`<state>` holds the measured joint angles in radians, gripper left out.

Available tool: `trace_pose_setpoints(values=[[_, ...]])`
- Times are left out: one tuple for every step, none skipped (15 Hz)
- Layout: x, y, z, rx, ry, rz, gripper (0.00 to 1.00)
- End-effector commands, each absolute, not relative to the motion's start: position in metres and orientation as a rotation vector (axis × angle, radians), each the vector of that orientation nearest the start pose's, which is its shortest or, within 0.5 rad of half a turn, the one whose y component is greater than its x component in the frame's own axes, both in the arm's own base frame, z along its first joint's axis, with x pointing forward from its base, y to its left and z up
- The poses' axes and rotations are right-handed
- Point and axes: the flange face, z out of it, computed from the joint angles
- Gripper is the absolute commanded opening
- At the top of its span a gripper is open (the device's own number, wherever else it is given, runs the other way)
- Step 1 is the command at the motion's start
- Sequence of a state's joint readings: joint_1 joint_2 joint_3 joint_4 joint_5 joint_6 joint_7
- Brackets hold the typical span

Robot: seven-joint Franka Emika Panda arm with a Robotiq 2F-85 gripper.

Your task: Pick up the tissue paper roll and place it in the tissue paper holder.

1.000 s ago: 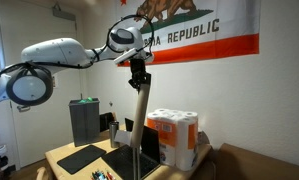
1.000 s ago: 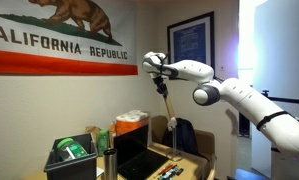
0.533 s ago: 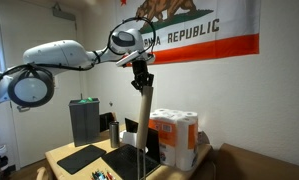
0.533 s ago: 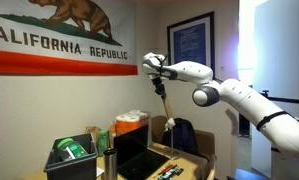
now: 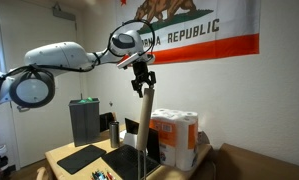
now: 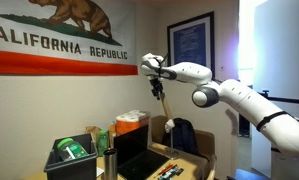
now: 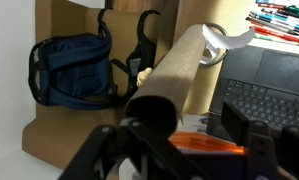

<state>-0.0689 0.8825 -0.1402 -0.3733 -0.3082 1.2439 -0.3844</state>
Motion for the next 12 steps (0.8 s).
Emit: trace_pose_setpoints(values=[[0.7128, -0.1224, 0.5742, -3.533, -0.192, 0.129, 1.00], [0.7132, -0.1215, 0.5742, -3.534, -0.195, 0.126, 1.00], [0.7132, -0.1209, 0.5749, -3.531, -0.201, 0.121, 1.00], [0.7131, -0.1205, 0.5755, -3.532, -0.204, 0.120, 1.00], [0.7131, -0.1203, 0.5769, -3.533, -0.209, 0.113, 1.00], [0.7133, -0.1192, 0.5780, -3.537, -0.211, 0.109, 1.00], [0.7135, -0.1186, 0.5792, -3.538, -0.218, 0.103, 1.00], [0.7132, -0.1178, 0.5799, -3.535, -0.226, 0.104, 1.00], [0.7125, -0.1168, 0.5802, -3.529, -0.233, 0.110, 0.75], [0.7118, -0.1155, 0.5807, -3.524, -0.238, 0.114, 0.74], [0.7108, -0.1144, 0.5811, -3.523, -0.239, 0.127, 0.66], [0.7096, -0.1134, 0.5814, -3.522, -0.238, 0.141, 0.58]])
